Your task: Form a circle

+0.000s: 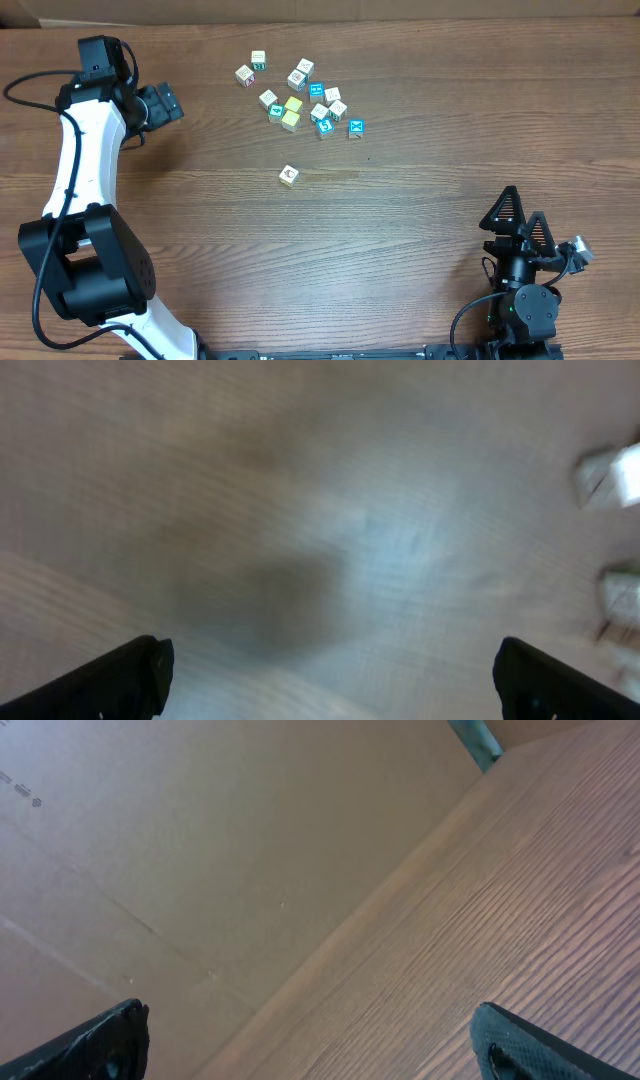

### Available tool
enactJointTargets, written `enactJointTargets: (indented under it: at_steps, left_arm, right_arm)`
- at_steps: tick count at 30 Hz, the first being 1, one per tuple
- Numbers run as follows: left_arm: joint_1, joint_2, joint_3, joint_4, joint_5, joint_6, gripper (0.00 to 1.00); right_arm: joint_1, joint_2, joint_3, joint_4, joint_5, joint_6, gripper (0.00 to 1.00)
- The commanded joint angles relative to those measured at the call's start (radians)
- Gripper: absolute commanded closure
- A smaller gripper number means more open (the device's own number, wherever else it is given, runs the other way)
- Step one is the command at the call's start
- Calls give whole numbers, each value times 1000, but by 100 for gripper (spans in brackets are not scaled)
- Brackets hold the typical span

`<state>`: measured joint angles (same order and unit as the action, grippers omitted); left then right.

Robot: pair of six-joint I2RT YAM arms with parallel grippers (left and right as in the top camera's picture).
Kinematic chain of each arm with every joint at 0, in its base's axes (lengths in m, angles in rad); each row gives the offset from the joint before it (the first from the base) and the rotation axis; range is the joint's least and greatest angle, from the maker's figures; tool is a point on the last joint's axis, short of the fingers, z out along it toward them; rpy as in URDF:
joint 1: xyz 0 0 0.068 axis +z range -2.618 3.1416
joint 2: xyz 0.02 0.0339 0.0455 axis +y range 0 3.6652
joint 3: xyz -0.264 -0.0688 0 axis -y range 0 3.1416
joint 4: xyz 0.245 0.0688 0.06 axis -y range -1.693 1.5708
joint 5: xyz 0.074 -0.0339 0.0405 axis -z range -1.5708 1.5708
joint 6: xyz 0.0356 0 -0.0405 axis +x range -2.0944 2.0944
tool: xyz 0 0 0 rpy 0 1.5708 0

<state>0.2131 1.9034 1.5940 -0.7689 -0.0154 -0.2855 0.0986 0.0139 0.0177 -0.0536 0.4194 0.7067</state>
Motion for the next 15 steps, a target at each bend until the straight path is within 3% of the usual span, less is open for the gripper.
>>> enactJointTargets:
  at_steps: [1,5,11,13,15]
  left_arm:
    - [2,1,13,99,5,-10,0]
    - [2,1,13,167,37,-43,0]
    - [2,1,13,148,335,-86,0]
    - [-5,1,13,187,455,-130,18]
    - [-27,1,24,181,469,-193,23]
  right_arm:
    - [-4,-11,-10,0,6,0,0]
    - [-4,-11,-10,0,6,0,0]
    - [-4,-11,-10,0,6,0,0]
    - [-4,-11,-10,0,6,0,0]
    - [-4,-11,-10,0,6,0,0]
